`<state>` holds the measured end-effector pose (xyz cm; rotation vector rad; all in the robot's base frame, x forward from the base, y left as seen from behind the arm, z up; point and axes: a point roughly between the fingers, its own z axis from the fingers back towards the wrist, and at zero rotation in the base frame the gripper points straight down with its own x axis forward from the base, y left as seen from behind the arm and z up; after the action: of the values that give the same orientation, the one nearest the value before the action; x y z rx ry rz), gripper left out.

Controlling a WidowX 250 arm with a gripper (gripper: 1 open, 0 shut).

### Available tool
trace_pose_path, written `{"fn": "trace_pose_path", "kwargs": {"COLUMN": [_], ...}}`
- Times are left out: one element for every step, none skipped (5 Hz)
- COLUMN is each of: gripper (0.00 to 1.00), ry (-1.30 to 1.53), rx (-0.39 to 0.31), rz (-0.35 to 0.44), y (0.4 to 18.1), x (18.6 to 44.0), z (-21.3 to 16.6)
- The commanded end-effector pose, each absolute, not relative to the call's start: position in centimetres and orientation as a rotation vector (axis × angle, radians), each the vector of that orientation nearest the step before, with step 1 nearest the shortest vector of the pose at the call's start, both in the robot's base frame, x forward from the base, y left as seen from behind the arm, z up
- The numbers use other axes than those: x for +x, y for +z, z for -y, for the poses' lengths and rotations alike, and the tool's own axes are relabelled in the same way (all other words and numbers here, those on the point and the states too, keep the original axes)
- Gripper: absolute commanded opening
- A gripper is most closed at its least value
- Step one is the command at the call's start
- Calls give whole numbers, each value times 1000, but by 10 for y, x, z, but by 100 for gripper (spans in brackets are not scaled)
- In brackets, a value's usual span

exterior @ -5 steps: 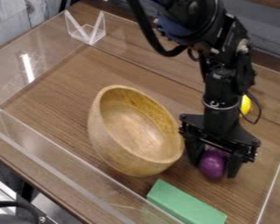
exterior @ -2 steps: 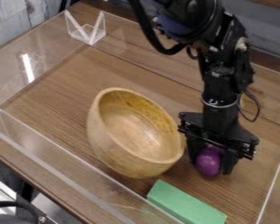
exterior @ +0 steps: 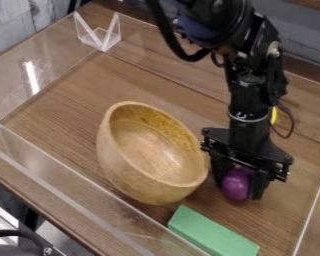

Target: Remove the purple eggplant from inside the brown bowl and put it on the table

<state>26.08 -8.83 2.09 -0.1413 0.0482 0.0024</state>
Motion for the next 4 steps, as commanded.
{"fn": "trace_pose_path", "kwargs": {"gripper": [100,100,100,100], "ry": [17,19,24,29], "rx": [-147,-148,-155,-162], "rz": [-22,-24,-25,-22], "y": [29,29,36,44], "x": [269,271,269,268], "z": [84,84,82,79]}}
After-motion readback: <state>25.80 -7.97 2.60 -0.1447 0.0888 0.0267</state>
